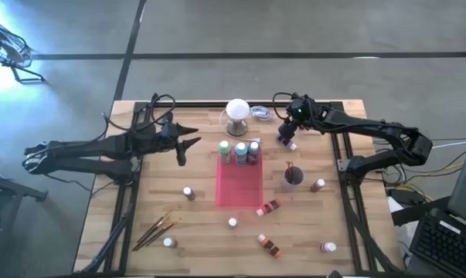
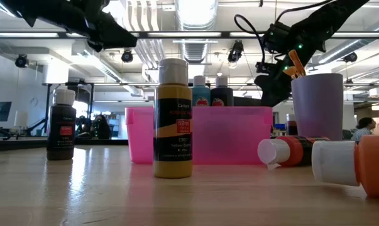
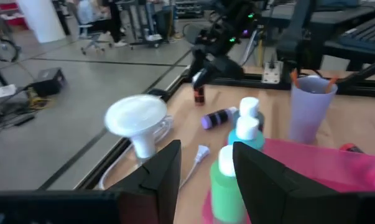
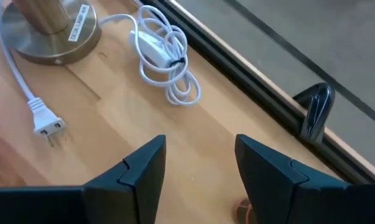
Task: Pick & Place Paint Supplies
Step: Put the orange paintbrush into the purple cup
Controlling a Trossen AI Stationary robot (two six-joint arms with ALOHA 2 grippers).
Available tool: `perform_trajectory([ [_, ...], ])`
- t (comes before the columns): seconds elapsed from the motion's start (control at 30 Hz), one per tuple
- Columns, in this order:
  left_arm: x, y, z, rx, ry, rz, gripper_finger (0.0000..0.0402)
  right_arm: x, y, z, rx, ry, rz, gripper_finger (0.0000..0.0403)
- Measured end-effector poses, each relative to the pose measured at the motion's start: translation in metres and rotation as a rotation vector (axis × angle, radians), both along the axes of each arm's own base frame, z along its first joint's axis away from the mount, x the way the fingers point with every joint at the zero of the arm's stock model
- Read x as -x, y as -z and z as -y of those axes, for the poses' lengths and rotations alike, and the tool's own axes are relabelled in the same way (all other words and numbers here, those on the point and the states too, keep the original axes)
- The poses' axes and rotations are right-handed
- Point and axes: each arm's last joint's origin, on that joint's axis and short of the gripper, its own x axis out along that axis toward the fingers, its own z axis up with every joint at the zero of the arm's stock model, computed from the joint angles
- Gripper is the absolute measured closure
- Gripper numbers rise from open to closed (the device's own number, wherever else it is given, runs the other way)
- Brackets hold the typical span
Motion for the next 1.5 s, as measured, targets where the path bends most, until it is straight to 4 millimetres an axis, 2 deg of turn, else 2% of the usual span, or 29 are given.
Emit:
perform_trajectory([
  [0.13,0.006,0.004,0.001,0.019,-0.007,-0.005,0.025,0.0,0.0,0.0,-0.003,0.008,0.008,0.0206],
  [0.3,0.012,0.001,0.004,0.126,0.02,0.018,0.025,-0.003,-0.003,0.002,0.027,0.004,0.045,0.0206],
  [0.43,0.017,-0.012,0.012,0.277,0.176,-0.05,0.025,-0.006,-0.008,0.004,0.072,-0.013,0.086,0.0216],
  [0.53,0.02,-0.021,0.021,0.399,0.197,-0.148,0.025,-0.009,-0.011,0.006,0.106,-0.028,0.107,0.0225],
  [0.63,0.025,-0.028,0.032,0.522,0.136,-0.268,0.0253,-0.009,-0.012,0.007,0.127,-0.044,0.106,0.0234],
  [0.8,0.038,-0.04,0.051,0.672,-0.059,-0.415,0.0267,-0.01,-0.013,0.007,0.148,-0.066,0.094,0.0243],
  [0.97,0.037,-0.049,0.075,0.727,-0.103,-0.426,0.029,-0.012,-0.016,0.008,0.177,-0.072,0.117,0.0252],
  [1.17,0.025,-0.04,0.1,0.814,-0.128,-0.489,0.0309,-0.012,-0.017,0.008,0.184,-0.077,0.12,0.0265],
  [1.5,0.008,-0.008,0.119,0.906,-0.263,-0.806,0.031,-0.011,-0.012,0.007,0.17,-0.079,0.103,0.0284],
])
